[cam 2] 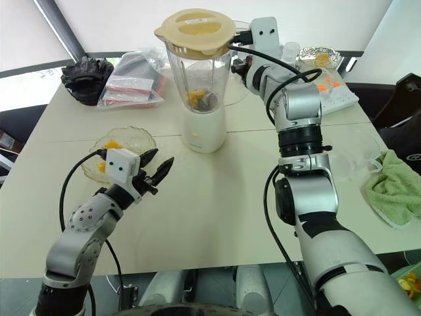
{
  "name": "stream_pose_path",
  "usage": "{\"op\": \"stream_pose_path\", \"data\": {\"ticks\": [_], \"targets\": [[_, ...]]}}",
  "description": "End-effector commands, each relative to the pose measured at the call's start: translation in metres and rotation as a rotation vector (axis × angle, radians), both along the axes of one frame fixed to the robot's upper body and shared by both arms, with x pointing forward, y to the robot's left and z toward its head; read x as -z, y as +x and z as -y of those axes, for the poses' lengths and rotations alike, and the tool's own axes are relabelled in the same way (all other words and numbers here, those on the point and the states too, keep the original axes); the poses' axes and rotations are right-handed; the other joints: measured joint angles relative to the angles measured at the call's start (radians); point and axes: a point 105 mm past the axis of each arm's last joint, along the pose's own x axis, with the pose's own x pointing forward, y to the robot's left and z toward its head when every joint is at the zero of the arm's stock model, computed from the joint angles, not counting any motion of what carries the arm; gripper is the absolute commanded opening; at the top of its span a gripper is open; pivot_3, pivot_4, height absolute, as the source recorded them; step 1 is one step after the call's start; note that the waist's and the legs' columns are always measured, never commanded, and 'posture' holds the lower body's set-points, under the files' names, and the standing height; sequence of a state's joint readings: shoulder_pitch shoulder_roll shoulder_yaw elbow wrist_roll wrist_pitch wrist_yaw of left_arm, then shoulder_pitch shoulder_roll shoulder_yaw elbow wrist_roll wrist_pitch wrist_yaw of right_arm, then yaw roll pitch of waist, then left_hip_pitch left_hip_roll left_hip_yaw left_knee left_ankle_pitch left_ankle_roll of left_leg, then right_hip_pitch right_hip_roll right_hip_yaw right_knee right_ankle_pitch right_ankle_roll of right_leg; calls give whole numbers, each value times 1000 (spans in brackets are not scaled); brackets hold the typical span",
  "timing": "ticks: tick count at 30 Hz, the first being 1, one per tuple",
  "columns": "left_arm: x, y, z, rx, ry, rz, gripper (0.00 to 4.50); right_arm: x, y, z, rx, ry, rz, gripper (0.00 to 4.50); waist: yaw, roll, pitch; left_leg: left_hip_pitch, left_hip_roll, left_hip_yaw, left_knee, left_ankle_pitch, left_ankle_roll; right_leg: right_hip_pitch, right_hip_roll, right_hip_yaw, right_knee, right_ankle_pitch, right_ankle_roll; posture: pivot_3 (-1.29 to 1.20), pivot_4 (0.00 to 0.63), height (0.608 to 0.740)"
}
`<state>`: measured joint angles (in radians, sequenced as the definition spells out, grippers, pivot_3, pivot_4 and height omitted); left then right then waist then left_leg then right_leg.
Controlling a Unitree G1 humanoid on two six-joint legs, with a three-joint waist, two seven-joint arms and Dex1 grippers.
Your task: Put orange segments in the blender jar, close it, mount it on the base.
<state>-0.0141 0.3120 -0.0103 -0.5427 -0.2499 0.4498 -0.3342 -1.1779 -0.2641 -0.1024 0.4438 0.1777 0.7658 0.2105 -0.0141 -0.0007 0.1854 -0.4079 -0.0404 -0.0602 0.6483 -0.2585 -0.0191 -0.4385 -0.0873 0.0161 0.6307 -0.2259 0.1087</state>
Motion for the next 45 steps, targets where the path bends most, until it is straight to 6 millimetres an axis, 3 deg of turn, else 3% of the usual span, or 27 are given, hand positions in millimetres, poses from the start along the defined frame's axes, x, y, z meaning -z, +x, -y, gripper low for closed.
{"op": "stream_pose_path", "data": {"ticks": [1, 6, 13, 20, 27, 33, 36, 40, 42, 45], "targets": [[-7, 0, 4, 11, -2, 39, 2545, 1, -1, 2, 28, -17, 9, 827, 0, 0, 0, 0, 0, 0, 0, 0, 0, 0, 0, 0, 0, 0, 0, 0, 150, 740], [-6, 2, 5, 14, 6, 41, 2545, 18, 2, 5, 48, -67, -3, 827, 0, 0, -1, 2, 0, 0, 1, 0, 0, 2, 0, 0, 0, 0, 0, 0, 150, 740], [-6, 2, 8, 20, 24, 44, 2545, 20, 1, -2, 21, -76, 8, 827, 0, 0, -1, 6, 0, 0, 1, 0, 0, 7, 0, 0, 0, 0, 0, 0, 150, 740], [-5, 2, 6, 28, 46, 46, 2631, 19, 0, -9, -14, -99, 31, 4397, -3, 0, -1, 6, 0, 0, 1, 0, 0, 7, 1, 0, 0, 0, 0, 0, 150, 740], [-6, 1, 0, 30, 45, 40, 2631, 22, -2, -3, -12, -121, 48, 4465, -5, 0, -1, 6, 0, 0, 0, 0, 0, 6, 2, 0, 0, 0, 0, 0, 150, 740], [-9, 0, 1, 48, 22, 30, 2631, 33, -18, 16, -45, -145, 35, 4465, 2, 0, -1, 5, 0, 0, 1, 0, 0, 6, 1, 0, 0, 0, 0, 0, 150, 740], [-15, -2, -4, 52, 19, 31, 2631, 36, -47, 28, -182, -145, 51, 4465, 3, 0, -1, 5, 1, 0, 1, 0, 0, 6, 1, 0, -1, 0, 0, 0, 150, 740], [-27, -7, -13, 73, 29, 42, 2631, 36, -114, 40, -508, -133, 90, 4465, 3, -1, -1, 4, 1, -1, 1, 0, 0, 6, 1, -1, -2, 0, 0, 0, 150, 740], [-37, -8, -22, 65, 24, 52, 2631, 39, -143, 60, -588, -105, 54, 4465, 3, -1, 0, 4, 1, -1, 1, 0, 1, 7, 1, -1, -2, 0, 0, 0, 150, 740], [-46, -9, -31, 51, 32, 61, 2631, 42, -158, 81, -579, -96, 14, 4465, 0, -2, 0, 8, 2, 0, 1, 0, 1, 10, 2, -1, -2, -1, 0, 0, 150, 740]]}}
